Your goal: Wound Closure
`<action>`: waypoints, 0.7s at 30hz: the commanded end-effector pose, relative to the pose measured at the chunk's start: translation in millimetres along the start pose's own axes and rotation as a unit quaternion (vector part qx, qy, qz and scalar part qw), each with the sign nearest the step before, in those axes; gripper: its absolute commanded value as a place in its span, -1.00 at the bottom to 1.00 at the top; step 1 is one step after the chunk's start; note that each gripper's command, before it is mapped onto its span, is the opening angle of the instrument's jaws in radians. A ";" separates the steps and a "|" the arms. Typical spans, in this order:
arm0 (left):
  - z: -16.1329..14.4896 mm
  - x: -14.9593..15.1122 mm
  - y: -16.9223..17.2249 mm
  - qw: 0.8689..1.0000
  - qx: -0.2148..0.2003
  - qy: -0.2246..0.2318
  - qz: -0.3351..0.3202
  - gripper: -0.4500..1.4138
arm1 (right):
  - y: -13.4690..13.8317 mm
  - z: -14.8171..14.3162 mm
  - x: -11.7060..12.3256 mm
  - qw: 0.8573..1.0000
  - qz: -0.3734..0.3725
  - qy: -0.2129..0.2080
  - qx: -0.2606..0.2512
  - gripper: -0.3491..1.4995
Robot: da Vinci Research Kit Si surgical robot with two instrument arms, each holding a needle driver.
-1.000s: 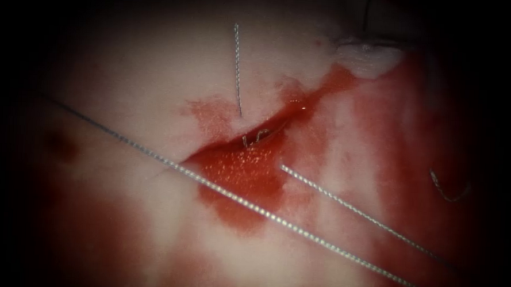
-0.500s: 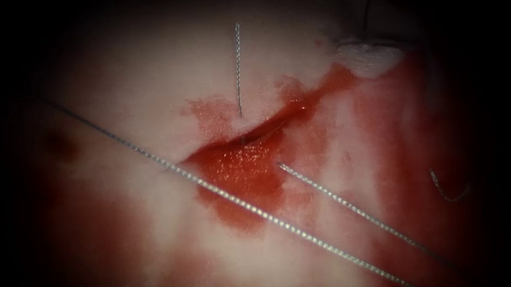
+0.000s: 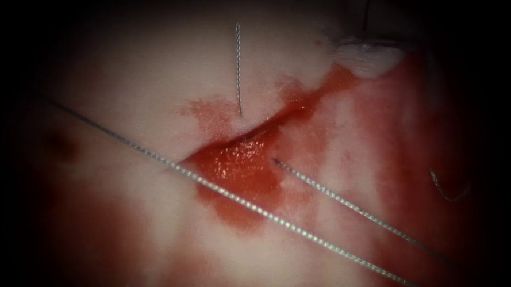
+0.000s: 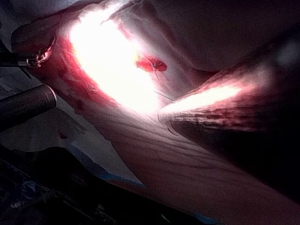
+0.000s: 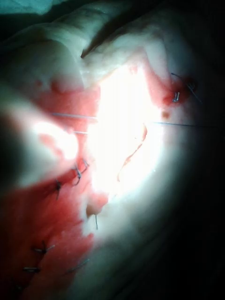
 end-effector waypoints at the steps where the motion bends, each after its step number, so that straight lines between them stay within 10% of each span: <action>1: 0.5 -0.9 -0.5 1.000 0.001 -0.003 0.000 -1.00 | -0.1 -0.3 0.9 1.000 -0.003 0.002 -0.001 -1.00; 12: 0.5 -0.9 -0.6 1.000 0.001 -0.001 0.000 -1.00 | -0.5 -0.6 1.2 1.000 -0.001 0.025 0.002 -1.00; 13: 0.5 -0.9 -0.7 1.000 0.003 0.000 -0.001 -1.00 | -0.4 -0.9 1.3 0.999 0.001 0.051 0.006 -0.82; 15: 0.7 -0.7 -1.3 1.000 0.020 0.006 -0.003 -1.00 | -0.9 -2.3 2.1 0.993 0.021 0.115 0.016 0.40; 18: 1.4 -0.2 -3.8 0.997 0.071 0.011 -0.009 -1.00 | -3.1 -5.4 4.5 0.985 -0.010 0.170 -0.013 0.16; 21: 2.4 0.5 -6.8 0.994 0.111 0.020 -0.007 -1.00 | -5.2 -7.8 7.3 0.972 -0.028 0.220 -0.081 0.38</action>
